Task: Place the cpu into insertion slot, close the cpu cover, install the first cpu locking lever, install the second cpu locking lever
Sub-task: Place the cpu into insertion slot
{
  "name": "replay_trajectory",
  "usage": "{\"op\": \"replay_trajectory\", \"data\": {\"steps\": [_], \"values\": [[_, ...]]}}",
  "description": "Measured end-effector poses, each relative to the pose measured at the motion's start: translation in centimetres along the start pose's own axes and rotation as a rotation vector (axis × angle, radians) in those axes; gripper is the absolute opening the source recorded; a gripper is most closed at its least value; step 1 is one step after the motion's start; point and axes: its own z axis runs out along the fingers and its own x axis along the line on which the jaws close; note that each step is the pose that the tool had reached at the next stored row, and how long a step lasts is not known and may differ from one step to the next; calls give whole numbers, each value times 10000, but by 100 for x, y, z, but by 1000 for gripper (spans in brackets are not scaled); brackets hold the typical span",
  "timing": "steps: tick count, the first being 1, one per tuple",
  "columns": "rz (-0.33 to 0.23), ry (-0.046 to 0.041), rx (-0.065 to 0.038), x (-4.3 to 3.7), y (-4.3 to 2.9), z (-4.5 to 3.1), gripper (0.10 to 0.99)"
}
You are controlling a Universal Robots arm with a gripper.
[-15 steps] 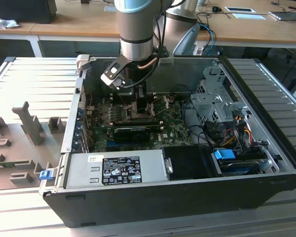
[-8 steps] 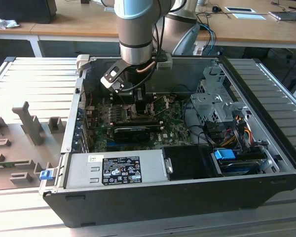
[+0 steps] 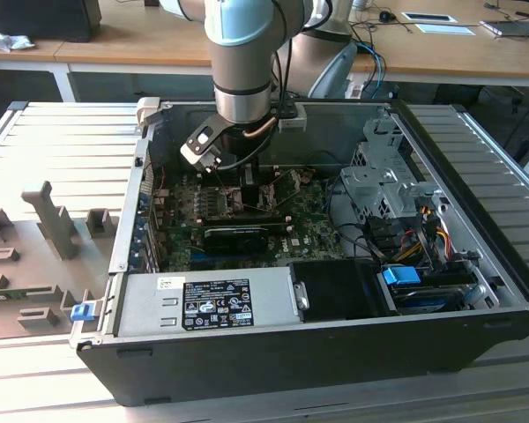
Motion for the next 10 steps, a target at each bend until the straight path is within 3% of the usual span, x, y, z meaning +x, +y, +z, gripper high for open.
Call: {"op": "replay_trajectory", "data": {"steps": [5,10], "values": [[5,70,3,18,3,11,604],[5,74,4,23,5,10,604]]}}
